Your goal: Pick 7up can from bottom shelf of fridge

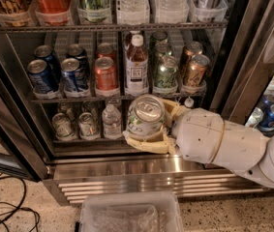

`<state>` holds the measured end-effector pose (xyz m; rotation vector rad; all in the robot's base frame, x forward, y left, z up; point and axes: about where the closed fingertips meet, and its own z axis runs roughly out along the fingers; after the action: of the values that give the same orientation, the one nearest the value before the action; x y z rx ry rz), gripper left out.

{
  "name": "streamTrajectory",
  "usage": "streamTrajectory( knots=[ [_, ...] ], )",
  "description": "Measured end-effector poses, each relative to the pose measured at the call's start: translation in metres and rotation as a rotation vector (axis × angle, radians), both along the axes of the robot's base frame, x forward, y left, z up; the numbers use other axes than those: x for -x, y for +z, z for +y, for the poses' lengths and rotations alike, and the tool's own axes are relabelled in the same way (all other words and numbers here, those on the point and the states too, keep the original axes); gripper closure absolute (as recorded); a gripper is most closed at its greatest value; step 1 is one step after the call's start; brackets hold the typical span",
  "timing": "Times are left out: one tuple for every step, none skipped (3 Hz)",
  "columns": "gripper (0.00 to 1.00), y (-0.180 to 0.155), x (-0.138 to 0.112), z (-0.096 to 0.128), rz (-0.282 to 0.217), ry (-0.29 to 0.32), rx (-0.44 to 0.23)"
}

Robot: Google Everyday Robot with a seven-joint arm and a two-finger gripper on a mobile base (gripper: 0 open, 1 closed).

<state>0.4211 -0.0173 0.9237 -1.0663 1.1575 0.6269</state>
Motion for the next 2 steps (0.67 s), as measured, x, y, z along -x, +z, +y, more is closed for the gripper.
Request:
streamTrajectory(
  knots=[
    [1.00, 0.026, 0.013, -0.003, -0.017, 0.040, 0.021],
    [1.00, 0.065, 0.025, -0.008, -0.034, 0.114, 0.006]
  ],
)
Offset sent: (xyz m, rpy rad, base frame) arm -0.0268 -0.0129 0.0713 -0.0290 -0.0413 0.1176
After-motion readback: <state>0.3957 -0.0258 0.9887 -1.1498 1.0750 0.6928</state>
